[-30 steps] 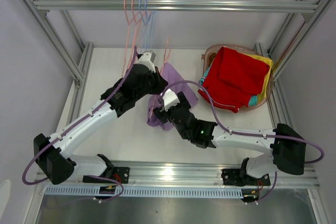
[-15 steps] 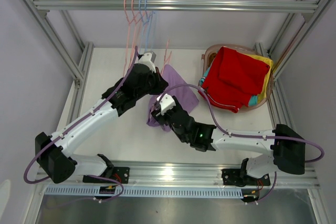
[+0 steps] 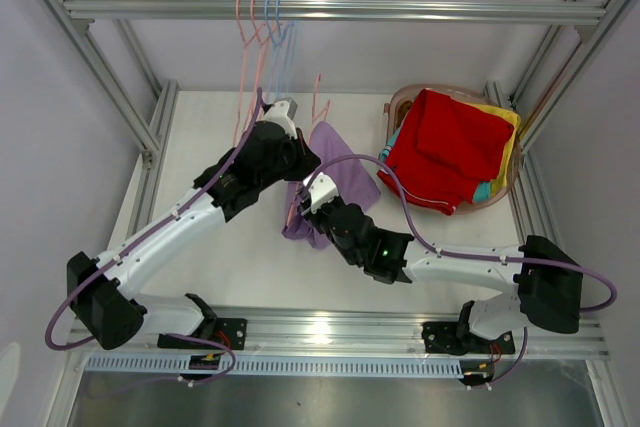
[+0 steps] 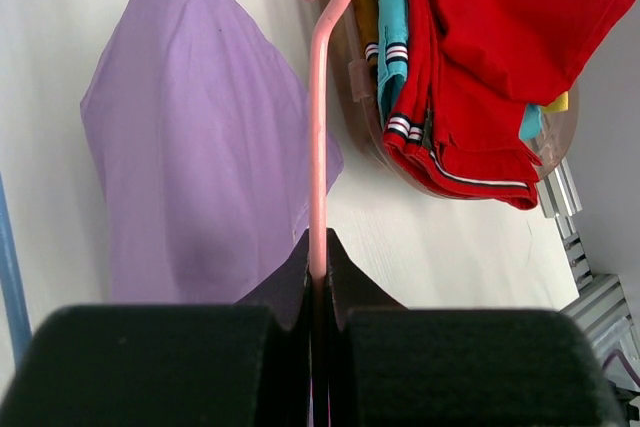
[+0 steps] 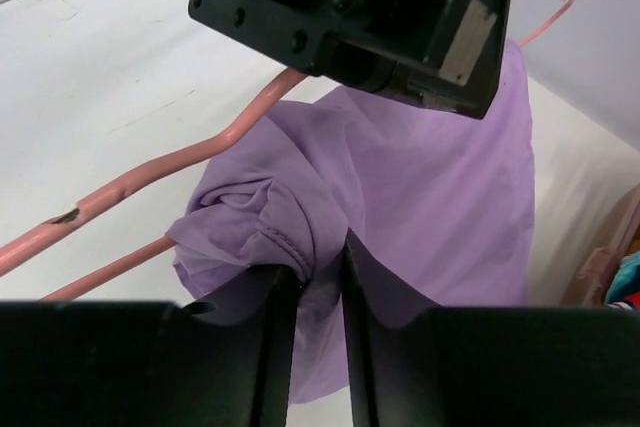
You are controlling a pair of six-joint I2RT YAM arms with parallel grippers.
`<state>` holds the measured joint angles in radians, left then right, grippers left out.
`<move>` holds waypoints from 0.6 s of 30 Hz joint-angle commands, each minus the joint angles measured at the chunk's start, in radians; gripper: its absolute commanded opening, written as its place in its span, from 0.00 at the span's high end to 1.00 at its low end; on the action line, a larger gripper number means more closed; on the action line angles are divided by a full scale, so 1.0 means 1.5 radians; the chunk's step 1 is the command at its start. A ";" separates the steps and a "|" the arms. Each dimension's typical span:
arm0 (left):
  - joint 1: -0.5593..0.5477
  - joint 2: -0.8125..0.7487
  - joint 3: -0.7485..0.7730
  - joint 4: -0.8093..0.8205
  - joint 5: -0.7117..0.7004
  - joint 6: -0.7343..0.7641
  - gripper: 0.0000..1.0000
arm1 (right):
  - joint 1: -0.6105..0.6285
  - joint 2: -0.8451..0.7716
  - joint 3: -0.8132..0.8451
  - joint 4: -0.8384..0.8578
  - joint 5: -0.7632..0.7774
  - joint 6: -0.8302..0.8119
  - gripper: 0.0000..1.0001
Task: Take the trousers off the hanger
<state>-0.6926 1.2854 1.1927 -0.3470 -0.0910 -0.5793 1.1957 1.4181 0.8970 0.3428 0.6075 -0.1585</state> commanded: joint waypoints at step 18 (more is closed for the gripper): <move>0.023 -0.003 0.035 0.025 0.032 -0.013 0.99 | 0.010 -0.122 0.030 -0.061 0.057 -0.029 1.00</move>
<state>-0.6712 1.2873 1.1946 -0.3466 -0.0608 -0.5869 1.2068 1.3266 0.8978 0.2562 0.6247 -0.1612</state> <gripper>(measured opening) 0.015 0.027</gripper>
